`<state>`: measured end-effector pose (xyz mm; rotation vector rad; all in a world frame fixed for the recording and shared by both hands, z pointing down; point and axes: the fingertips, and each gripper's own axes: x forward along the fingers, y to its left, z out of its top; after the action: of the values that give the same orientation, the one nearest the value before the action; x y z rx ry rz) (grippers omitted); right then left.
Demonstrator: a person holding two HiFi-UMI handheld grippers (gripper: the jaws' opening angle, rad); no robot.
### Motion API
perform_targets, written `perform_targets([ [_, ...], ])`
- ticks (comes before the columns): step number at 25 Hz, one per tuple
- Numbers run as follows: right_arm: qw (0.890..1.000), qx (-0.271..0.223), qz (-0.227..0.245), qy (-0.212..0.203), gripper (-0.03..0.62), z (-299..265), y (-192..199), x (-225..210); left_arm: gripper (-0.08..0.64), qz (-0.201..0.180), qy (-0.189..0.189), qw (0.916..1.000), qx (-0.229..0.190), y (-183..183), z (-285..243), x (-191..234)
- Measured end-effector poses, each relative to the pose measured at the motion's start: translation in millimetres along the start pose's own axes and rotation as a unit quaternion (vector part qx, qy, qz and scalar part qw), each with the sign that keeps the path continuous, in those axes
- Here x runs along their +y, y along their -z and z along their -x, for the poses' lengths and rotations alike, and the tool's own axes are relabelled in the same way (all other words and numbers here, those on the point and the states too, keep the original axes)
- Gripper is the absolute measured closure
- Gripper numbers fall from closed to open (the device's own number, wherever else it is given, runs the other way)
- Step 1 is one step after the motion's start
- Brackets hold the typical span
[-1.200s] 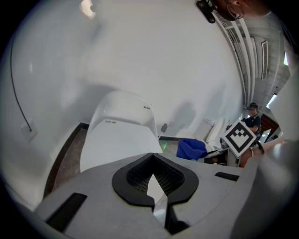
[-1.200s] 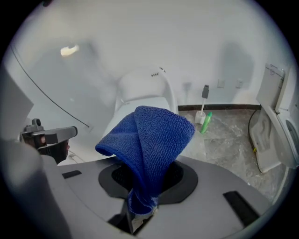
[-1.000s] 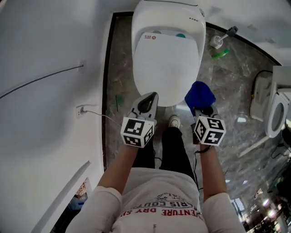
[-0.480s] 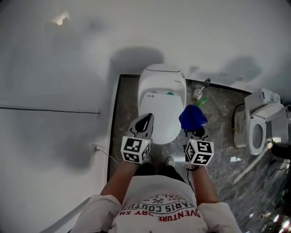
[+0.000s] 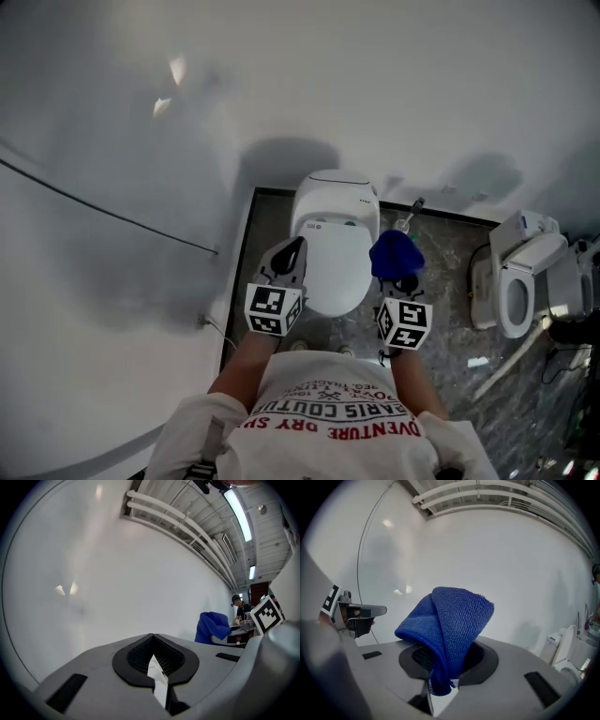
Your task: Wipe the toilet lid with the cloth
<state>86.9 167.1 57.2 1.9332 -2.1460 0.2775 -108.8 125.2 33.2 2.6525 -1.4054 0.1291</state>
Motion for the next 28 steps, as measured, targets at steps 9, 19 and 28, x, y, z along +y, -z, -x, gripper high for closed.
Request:
perform_targets([
  [9, 1.0, -0.016, 0.012, -0.004, 0.505, 8, -5, 0, 0.554, -0.025, 0.016, 0.9995, -0.013, -9, 10, -15],
  [19, 1.0, -0.004, 0.013, -0.013, 0.505, 13, 5, 0, 0.554, -0.028, 0.021, 0.9993, -0.009, -10, 11, -24],
  [28, 1.0, 0.005, 0.005, -0.012, 0.505, 14, 6, -9, 0.554, -0.029, 0.022, 0.9993, -0.009, -10, 8, -29],
])
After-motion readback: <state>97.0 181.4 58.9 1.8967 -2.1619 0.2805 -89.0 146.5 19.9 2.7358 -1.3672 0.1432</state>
